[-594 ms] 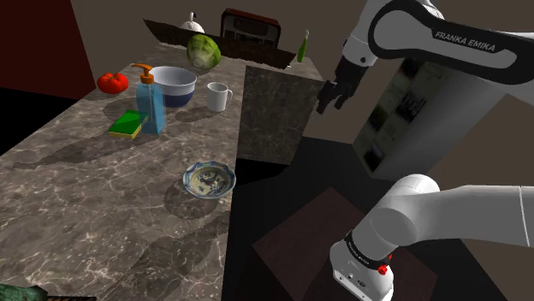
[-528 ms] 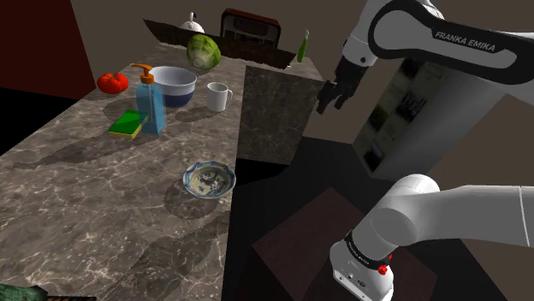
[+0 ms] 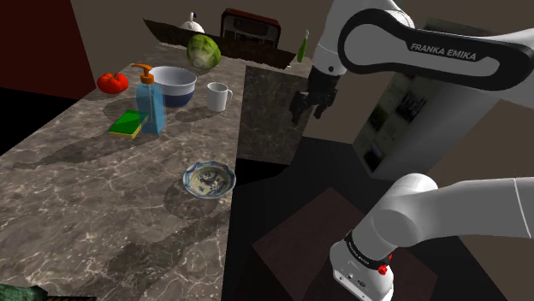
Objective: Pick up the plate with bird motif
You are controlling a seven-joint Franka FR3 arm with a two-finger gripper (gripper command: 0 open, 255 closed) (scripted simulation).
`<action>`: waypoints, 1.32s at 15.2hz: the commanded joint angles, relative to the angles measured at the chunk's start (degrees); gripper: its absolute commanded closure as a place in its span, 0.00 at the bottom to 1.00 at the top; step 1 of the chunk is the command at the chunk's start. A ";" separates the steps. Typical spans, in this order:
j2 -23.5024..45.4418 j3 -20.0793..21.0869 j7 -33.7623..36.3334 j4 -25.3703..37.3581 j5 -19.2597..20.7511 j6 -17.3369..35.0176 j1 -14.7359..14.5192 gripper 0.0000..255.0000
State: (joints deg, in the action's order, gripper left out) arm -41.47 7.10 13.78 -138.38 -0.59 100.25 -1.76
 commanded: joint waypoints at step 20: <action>38.78 28.52 42.32 24.28 4.80 2.69 -2.11 0.00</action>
State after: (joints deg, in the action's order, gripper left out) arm -5.07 34.70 53.82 -115.97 3.10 103.40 -3.64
